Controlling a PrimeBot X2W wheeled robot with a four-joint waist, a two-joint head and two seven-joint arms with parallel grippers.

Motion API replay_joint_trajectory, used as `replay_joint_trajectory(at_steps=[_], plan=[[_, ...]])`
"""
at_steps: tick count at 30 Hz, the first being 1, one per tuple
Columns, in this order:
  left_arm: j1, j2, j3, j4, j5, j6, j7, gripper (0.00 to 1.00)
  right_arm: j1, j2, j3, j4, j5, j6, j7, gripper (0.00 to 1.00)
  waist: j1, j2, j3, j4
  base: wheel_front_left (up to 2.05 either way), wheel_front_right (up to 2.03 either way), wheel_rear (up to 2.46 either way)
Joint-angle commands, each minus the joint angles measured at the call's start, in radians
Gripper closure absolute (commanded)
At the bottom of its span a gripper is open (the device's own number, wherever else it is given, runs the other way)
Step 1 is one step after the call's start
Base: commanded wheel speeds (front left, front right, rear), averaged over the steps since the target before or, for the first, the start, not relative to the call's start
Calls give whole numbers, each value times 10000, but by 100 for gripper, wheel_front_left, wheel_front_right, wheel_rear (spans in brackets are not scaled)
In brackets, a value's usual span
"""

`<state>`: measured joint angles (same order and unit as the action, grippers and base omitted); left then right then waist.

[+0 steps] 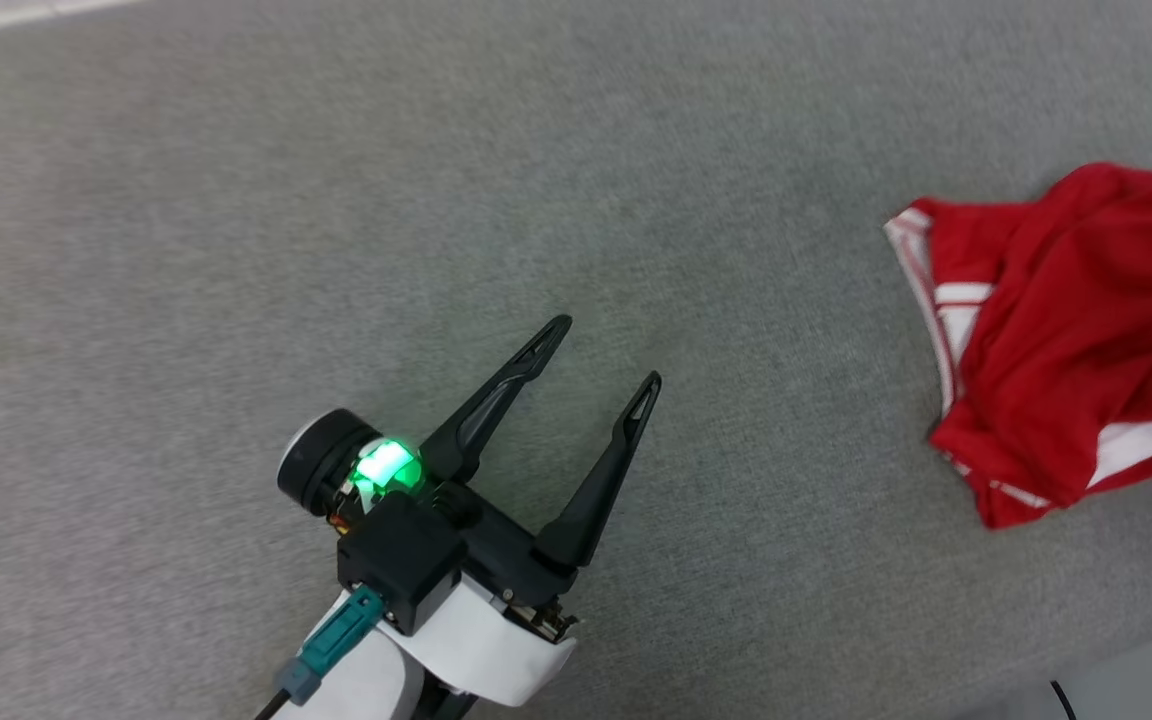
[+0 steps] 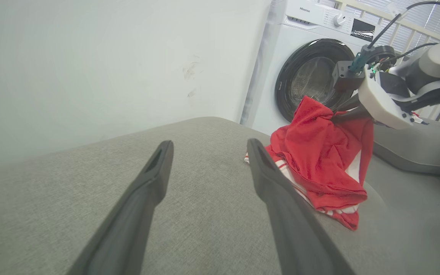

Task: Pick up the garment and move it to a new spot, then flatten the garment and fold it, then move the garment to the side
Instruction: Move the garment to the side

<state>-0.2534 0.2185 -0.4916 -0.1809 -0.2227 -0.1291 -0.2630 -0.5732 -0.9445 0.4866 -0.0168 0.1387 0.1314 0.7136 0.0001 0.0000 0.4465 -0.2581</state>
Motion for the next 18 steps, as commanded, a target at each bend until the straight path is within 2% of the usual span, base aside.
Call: replay_joint_trajectory(at_steps=[1,8,18], plan=[[-252,164,-58,-36,13,-12,-22,0,-171,21,-206,212,-102,-16,-254,100,-1,0,977,-767,0,0,0],[-1083,675,-645,-44,147,-12,-22,0,-26,71,-1155,2238,-747,-16,-2148,100,-1,0,1634,-593,0,0,0],[-1244,855,-434,-351,95,-12,-22,0,-313,454,-2841,4551,-1759,-16,-4172,100,-1,0,2112,-53,0,0,0]])
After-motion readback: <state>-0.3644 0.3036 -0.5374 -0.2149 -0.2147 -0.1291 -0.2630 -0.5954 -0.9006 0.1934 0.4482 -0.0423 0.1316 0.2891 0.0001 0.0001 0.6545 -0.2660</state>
